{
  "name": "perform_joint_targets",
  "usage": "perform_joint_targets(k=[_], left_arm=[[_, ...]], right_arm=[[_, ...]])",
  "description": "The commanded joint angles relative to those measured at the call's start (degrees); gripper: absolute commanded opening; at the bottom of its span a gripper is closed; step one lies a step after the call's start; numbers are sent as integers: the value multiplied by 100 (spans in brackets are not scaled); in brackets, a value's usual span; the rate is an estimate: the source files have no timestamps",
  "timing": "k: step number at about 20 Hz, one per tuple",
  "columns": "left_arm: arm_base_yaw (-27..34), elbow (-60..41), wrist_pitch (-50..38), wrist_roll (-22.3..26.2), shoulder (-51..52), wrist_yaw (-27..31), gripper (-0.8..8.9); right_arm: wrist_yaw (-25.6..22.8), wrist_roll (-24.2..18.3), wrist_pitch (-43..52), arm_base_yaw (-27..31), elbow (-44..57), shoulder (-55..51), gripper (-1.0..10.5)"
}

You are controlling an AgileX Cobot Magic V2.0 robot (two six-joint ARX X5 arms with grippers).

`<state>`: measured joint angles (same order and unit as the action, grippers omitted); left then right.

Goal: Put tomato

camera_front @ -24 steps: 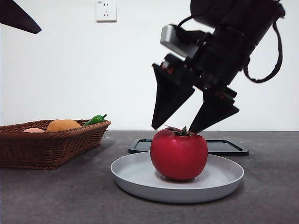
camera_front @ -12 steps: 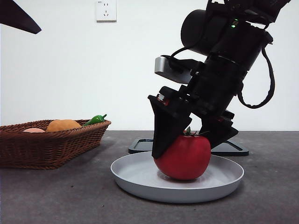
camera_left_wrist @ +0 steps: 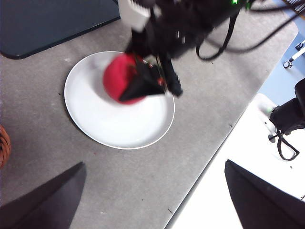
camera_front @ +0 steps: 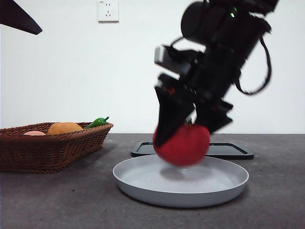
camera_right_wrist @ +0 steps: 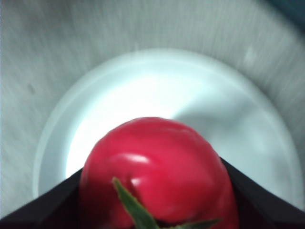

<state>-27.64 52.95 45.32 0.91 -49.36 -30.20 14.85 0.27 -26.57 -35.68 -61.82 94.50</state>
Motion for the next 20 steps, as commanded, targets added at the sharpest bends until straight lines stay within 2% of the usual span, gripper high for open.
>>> perform_joint_targets(k=[1,3,6,12,16,20], left_arm=[[-28,83,-28,37,-28,-28,463],[-28,83,-28,37,-28,-28,463],[-28,83,-28,37,-28,-28,463],[-28,83,-24,35,-28,-28,463],[-28,83,-20,35,-28,-28,464],[-28,83,11,33,-28,-28,463]], right_arm=[[-247,33,-177,-7,-592,33,155],[-575,20,-199,103,-979,33,155],[-726,-33,-17,439,-1438,129,155],[-675,-37,-85,1200,-2682,1349,156],[-568,-90,-127,1355,-3429,2310,156],[-581,-184,-22,1399,-3635,2791,157]])
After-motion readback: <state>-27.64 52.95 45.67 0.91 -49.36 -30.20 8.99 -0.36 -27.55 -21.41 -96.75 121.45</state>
